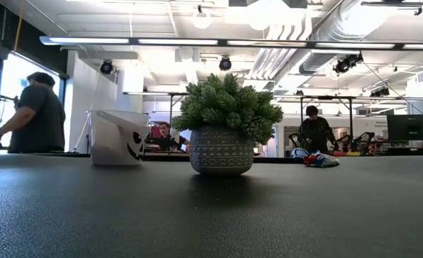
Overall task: Organize candy in baskets
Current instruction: Put the white chocolate bar into the green bucket
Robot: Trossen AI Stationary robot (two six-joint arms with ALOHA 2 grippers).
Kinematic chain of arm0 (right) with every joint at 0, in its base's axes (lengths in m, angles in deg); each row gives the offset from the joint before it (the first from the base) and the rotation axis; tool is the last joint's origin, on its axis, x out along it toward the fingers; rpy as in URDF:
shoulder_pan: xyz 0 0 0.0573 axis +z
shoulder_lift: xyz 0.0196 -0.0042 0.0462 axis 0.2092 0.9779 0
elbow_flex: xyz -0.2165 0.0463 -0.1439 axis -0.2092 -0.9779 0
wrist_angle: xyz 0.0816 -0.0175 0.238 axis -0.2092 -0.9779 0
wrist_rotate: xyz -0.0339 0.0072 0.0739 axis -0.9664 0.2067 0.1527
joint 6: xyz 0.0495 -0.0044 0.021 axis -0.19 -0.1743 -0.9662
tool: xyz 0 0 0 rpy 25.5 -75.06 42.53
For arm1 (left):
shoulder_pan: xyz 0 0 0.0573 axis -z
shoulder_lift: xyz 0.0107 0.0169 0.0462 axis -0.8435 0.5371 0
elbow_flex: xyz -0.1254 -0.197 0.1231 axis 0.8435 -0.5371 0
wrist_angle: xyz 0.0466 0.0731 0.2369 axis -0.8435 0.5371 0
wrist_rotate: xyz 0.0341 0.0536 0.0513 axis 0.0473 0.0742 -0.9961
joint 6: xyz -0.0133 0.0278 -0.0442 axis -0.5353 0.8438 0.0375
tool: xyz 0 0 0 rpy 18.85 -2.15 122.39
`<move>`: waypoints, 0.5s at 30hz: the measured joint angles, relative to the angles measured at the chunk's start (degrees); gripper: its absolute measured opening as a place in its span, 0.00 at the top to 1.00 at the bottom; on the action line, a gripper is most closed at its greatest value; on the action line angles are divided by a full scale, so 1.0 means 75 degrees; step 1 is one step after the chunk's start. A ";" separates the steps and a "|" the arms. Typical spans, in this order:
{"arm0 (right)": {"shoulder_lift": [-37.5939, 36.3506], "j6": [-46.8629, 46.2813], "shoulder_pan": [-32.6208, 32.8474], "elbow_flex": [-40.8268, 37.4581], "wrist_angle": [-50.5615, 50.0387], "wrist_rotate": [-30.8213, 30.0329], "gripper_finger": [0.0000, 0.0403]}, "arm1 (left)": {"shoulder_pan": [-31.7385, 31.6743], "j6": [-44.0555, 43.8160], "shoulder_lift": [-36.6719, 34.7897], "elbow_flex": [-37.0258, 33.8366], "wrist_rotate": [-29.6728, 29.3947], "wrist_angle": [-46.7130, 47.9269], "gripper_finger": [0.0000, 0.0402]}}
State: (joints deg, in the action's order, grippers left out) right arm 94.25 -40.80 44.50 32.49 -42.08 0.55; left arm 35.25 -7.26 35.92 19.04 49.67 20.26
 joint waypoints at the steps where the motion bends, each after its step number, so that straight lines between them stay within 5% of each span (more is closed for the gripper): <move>1: 0.0018 -0.0082 0.0282 0.0262 -0.0295 -0.0176 0.97 | 0.0000 0.0002 0.0000 0.0000 0.0000 0.0000 0.75; 9: 0.0462 -0.0712 0.2001 0.2021 -0.4370 -0.0756 0.97 | 0.0000 -0.0010 0.0003 0.0000 0.0000 -0.0034 0.75; 15: 0.1217 -0.0451 0.2744 0.2126 -0.4728 0.0267 0.97 | 0.0000 -0.0067 0.0003 0.0000 -0.0003 -0.0014 0.75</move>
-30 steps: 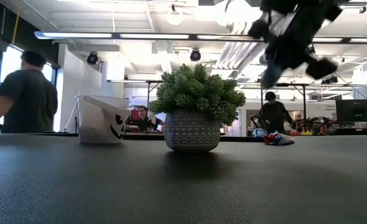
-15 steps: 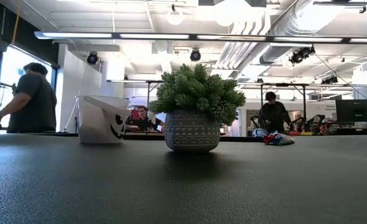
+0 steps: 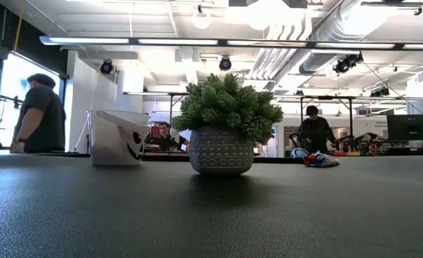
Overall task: Organize candy in baskets
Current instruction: Put the white chocolate bar into the green bucket
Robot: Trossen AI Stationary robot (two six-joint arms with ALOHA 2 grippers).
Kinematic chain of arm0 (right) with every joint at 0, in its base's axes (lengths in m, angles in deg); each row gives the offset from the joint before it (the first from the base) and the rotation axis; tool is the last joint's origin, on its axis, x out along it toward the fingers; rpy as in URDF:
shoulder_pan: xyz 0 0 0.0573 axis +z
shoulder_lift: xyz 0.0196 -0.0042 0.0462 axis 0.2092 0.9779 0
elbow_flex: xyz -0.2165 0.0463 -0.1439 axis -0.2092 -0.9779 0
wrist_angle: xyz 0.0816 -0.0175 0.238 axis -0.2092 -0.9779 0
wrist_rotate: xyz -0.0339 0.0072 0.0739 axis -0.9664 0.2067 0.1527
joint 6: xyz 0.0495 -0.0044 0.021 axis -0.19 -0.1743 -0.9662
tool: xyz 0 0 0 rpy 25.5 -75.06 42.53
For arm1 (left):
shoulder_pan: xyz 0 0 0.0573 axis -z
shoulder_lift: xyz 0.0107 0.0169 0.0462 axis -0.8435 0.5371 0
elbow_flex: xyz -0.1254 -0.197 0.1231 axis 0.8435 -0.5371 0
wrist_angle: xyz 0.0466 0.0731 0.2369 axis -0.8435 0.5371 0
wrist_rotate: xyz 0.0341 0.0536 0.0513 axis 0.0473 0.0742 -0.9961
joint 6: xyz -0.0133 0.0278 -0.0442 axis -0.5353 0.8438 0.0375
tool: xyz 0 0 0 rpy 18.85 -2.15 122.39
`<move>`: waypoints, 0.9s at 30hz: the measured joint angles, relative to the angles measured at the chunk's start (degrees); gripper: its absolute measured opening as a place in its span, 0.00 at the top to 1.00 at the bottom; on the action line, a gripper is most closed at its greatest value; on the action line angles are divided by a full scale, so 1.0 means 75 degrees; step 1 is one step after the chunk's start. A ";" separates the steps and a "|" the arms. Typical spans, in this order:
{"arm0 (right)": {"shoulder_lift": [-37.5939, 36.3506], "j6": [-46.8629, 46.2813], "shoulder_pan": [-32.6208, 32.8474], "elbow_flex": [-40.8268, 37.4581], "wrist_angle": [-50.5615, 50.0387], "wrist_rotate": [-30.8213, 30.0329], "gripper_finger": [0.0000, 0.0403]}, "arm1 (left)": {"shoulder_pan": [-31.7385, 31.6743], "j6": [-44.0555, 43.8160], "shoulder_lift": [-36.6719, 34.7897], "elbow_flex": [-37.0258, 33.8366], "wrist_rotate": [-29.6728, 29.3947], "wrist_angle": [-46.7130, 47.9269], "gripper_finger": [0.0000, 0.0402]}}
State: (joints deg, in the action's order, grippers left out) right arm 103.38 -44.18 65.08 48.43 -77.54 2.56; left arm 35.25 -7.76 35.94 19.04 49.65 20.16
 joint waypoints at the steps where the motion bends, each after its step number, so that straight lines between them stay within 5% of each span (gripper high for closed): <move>1: 0.0134 0.0033 0.0122 -0.0003 0.0056 0.0199 0.97 | 0.0000 0.0000 0.0000 0.0000 0.0000 0.0001 0.75; 9: 0.0907 -0.0671 0.0374 -0.0009 0.0291 0.0449 0.95 | 0.0000 -0.0006 0.0000 0.0000 0.0000 -0.0007 0.75; 21: 0.1231 -0.0948 0.0296 -0.0009 0.0334 0.1000 0.74 | 0.0000 -0.0006 0.0000 0.0000 0.0000 -0.0111 0.75; 23: 0.1112 -0.1373 0.0166 -0.0009 0.0403 0.0568 0.74 | 0.0000 -0.0009 0.0000 0.0000 0.0000 -0.0107 0.75; 27: 0.0909 -0.0918 -0.0125 0.0416 0.0563 -0.2230 0.77 | 0.0000 -0.0009 0.0003 0.0000 0.0000 -0.0090 0.75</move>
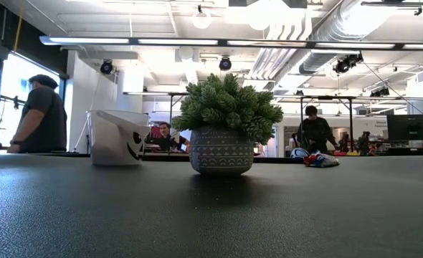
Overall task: Organize candy in baskets
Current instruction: Put the white chocolate bar into the green bucket
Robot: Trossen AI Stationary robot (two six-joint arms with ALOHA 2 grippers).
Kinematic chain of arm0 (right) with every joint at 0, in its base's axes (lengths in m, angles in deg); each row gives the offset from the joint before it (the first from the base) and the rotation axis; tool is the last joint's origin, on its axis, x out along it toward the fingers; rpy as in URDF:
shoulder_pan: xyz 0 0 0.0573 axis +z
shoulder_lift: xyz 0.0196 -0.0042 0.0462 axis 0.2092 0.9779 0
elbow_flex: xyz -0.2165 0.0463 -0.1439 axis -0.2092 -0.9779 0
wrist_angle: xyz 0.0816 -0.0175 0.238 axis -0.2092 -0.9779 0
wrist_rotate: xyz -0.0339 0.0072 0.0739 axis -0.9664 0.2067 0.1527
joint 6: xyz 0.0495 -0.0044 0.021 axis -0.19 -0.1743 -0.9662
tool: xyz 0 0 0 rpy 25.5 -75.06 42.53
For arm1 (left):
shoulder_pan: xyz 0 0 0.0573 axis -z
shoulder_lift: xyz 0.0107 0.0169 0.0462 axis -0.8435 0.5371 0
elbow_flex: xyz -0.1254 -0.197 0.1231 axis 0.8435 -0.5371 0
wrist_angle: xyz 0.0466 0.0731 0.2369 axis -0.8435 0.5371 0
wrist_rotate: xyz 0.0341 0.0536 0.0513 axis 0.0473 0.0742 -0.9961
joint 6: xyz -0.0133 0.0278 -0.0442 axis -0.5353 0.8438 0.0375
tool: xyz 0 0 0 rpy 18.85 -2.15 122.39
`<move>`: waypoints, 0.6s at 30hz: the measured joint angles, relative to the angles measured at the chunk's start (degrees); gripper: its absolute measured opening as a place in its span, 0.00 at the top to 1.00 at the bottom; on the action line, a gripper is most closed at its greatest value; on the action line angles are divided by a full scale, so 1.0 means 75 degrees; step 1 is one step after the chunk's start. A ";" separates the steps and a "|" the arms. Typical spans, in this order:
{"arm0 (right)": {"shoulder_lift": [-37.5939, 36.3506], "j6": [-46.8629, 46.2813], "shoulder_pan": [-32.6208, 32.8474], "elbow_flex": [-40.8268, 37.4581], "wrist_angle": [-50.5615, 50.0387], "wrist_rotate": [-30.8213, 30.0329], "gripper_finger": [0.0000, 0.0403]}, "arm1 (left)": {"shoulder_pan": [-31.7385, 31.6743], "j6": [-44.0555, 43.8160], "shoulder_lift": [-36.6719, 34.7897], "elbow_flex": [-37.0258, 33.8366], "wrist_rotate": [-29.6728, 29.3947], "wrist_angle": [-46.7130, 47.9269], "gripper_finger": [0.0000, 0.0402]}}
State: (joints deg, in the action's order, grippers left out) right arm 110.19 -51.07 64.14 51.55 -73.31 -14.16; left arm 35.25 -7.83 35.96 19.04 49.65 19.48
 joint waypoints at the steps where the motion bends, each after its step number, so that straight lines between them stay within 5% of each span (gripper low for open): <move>1: -0.0018 0.0394 -0.0107 0.0164 -0.0050 -0.0788 0.78 | 0.0000 0.0000 -0.0002 0.0000 0.0000 0.0006 0.75; 7: -0.0010 0.2213 -0.1147 0.1063 -0.2214 -0.4875 0.81 | 0.0000 -0.0064 -0.0003 0.0000 0.0000 0.0039 0.75; 9: -0.0009 0.2135 -0.1744 0.1092 -0.3169 -0.5552 0.81 | 0.0000 -0.0062 -0.0001 0.0000 -0.0001 0.0042 0.75; 12: -0.0006 0.1441 -0.2835 0.0829 -0.4205 -0.5155 0.81 | 0.0000 -0.0061 -0.0003 0.0000 0.0000 0.0044 0.75; 15: 0.0002 0.1964 -0.3967 0.0204 -0.4184 -0.4234 0.81 | 0.0000 -0.0064 -0.0003 0.0000 0.0000 0.0129 0.75; 18: 0.0005 0.2414 -0.4957 -0.0469 -0.3895 -0.4213 0.81 | 0.0000 -0.0063 -0.0003 0.0000 0.0000 0.0188 0.75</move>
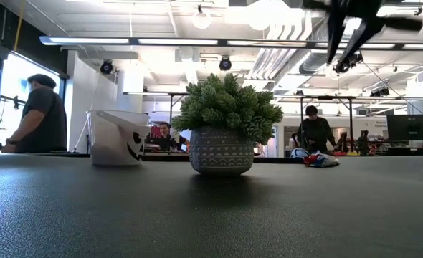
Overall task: Organize candy in baskets
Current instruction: Put the white chocolate bar into the green bucket
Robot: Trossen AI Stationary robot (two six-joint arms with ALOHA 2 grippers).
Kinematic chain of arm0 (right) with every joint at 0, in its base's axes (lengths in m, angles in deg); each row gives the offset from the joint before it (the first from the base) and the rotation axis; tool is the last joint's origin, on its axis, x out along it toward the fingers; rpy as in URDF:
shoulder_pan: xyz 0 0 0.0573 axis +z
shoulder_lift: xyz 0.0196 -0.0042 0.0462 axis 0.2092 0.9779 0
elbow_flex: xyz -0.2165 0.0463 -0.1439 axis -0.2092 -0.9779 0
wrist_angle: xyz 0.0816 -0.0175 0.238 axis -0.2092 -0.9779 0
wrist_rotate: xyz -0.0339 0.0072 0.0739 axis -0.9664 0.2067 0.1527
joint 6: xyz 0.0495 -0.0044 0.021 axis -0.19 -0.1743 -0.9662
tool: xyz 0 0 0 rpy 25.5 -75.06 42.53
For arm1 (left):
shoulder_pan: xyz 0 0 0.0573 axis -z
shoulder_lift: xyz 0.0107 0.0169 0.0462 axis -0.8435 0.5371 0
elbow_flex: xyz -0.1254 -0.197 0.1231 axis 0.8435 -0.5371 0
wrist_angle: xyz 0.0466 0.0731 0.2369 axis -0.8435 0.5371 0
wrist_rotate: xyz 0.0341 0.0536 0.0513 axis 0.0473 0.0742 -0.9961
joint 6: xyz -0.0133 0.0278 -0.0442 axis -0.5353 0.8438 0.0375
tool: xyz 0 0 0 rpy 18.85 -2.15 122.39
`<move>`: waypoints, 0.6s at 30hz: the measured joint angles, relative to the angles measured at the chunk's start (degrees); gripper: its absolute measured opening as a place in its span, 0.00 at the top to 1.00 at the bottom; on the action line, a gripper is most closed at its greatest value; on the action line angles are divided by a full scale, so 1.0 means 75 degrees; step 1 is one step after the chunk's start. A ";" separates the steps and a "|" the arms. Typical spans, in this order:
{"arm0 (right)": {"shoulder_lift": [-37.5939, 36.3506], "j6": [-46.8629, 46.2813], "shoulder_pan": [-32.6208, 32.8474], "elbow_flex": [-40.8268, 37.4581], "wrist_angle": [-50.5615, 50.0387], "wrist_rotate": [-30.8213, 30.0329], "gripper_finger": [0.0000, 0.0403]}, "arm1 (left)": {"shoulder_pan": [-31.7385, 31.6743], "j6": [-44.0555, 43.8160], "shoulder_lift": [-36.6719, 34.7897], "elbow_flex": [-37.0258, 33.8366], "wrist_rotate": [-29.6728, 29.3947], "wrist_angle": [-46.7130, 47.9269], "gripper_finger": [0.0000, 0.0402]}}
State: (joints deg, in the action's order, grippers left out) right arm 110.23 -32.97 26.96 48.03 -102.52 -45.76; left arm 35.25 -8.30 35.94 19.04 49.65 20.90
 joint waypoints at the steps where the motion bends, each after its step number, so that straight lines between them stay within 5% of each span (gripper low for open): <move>1: 0.0000 0.0040 -0.0299 -0.0227 0.0123 -0.0103 0.81 | 0.0000 0.0001 0.0000 -0.0001 0.0000 0.0018 0.75; 8: 0.0000 0.0227 -0.2120 -0.1579 0.1128 0.0295 0.81 | 0.0000 0.0004 0.0000 -0.0002 0.0000 0.0026 0.75; 18: 0.0000 0.1905 -0.3471 -0.2302 0.2798 0.0845 0.72 | 0.0000 0.0066 0.0000 0.0000 0.0000 0.0029 0.75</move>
State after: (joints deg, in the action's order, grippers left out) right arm 110.23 -18.68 0.93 30.77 -81.54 -39.43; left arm 35.25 -7.80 35.94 19.04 49.65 21.11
